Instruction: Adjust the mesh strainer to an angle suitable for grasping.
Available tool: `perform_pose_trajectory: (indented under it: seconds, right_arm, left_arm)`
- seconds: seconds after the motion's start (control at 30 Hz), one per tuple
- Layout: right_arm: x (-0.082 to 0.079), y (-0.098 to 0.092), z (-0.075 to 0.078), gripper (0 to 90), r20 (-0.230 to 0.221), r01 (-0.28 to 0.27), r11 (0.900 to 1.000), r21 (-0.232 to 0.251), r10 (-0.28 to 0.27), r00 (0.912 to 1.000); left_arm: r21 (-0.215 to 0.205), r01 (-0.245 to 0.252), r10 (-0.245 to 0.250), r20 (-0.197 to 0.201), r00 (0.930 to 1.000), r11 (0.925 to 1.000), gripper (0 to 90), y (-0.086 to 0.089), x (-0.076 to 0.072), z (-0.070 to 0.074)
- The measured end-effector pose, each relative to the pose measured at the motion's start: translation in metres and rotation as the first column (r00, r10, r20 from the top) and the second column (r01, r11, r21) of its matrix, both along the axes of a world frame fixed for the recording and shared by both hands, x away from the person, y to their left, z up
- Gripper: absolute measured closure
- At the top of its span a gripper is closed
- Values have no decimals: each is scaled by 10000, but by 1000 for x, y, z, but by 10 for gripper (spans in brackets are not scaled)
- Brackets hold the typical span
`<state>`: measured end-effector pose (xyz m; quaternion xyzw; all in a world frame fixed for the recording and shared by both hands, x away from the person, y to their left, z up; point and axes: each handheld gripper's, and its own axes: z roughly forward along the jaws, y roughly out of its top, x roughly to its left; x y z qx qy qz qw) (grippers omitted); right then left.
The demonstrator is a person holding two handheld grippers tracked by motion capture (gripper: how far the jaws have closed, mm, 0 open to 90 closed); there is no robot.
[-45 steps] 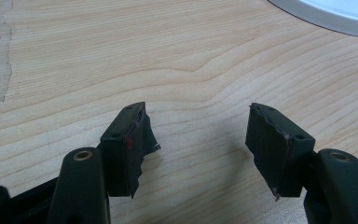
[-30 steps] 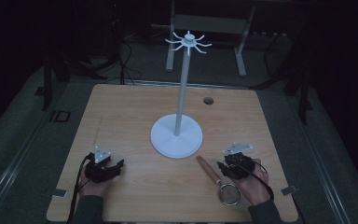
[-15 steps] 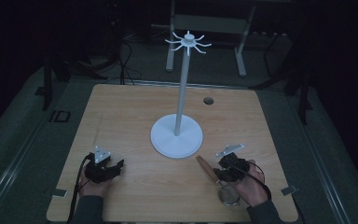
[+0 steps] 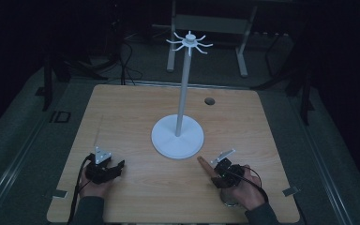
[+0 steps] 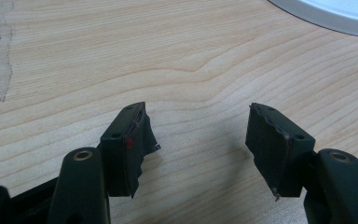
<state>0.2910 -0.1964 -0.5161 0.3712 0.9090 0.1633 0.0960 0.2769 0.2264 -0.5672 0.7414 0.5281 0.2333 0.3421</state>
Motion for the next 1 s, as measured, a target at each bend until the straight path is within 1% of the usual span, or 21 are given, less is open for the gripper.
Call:
perform_pose_trajectory:
  seconds: [0.13,0.17,0.2,0.33,0.4,0.47,0.5,0.7,0.97,1.0]
  right_arm:
    - [1,0,-2,607,-78,3,9998,-198,-4,10000]
    - [1,0,-3,629,-116,2,9999,-170,-3,9999]
    - [2,-1,-3,651,-145,27,9999,-165,-30,9999]
    - [5,-4,-3,677,-85,235,9994,-263,-238,9997]
    - [8,-6,-3,679,-76,401,9987,-302,-403,9992]
    - [9,-8,-3,679,-110,449,9986,-286,-453,9989]
    - [13,-11,-2,669,-270,541,9981,-282,-548,9981]
    - [16,-12,-5,653,-708,194,9980,-602,-236,9972]
    - [21,-10,-8,678,-993,75,9970,-766,-151,9949]
    - [21,-10,-9,682,-1058,83,9974,-715,-158,9943]
  left_arm:
    - [-13,-8,8,-14,10000,10000,393,0,0,0]
    - [-1,-1,1,-12,10000,10000,393,0,0,0]
    - [0,3,-3,-13,10000,10000,393,0,0,0]
    - [6,2,-2,-10,10000,10000,393,0,0,0]
    - [5,0,0,-16,10000,10000,393,0,0,0]
    - [-2,-7,7,-21,10000,10000,393,0,0,0]
    - [-8,-5,5,-29,10000,10000,393,0,0,0]
    - [4,4,-4,-26,10000,10000,393,0,0,0]
    - [3,5,-5,-46,10000,10000,393,0,0,0]
    - [-3,-5,5,-32,10000,10000,393,0,0,0]
